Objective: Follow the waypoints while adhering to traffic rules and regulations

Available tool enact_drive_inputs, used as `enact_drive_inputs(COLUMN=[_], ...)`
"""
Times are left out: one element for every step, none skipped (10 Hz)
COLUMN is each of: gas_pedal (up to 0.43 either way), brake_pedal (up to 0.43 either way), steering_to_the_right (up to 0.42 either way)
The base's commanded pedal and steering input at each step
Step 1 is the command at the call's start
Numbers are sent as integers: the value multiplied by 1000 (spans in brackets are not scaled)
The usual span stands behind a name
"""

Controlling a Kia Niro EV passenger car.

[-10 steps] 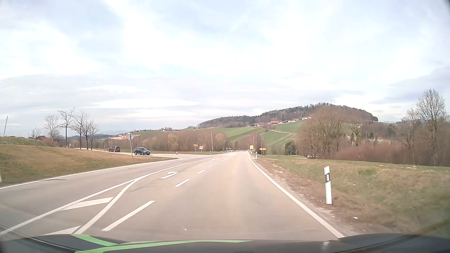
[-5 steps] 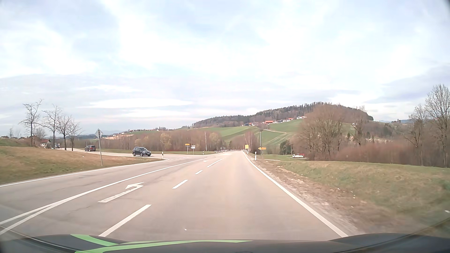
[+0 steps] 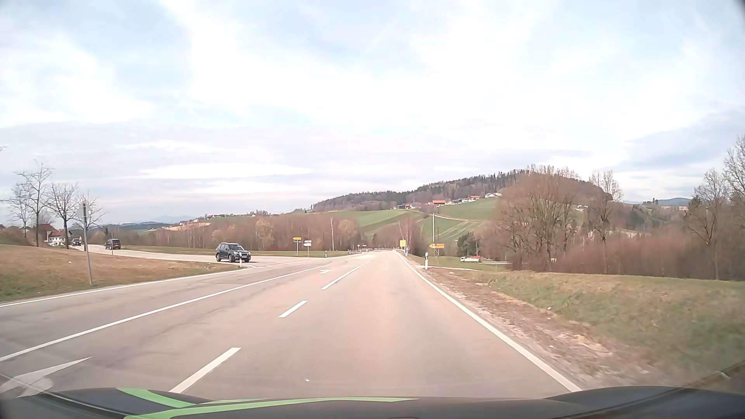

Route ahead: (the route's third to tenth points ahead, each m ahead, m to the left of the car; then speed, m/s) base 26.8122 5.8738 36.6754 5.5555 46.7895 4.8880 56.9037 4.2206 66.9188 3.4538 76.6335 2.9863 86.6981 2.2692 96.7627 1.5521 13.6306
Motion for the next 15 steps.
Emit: enact_drive_inputs(gas_pedal=[47, 47, 47, 47, 47, 47, 47, 39, 39, 39, 39, 39, 39, 39, 28], brake_pedal=[0, 0, 0, 0, 0, 0, 0, 0, 0, 0, 0, 0, 0, 0, 0], steering_to_the_right=[10, 10, 10, 8, 6, 4, 3, 3, 3, 3, 3, 3, 3, 3, 3])
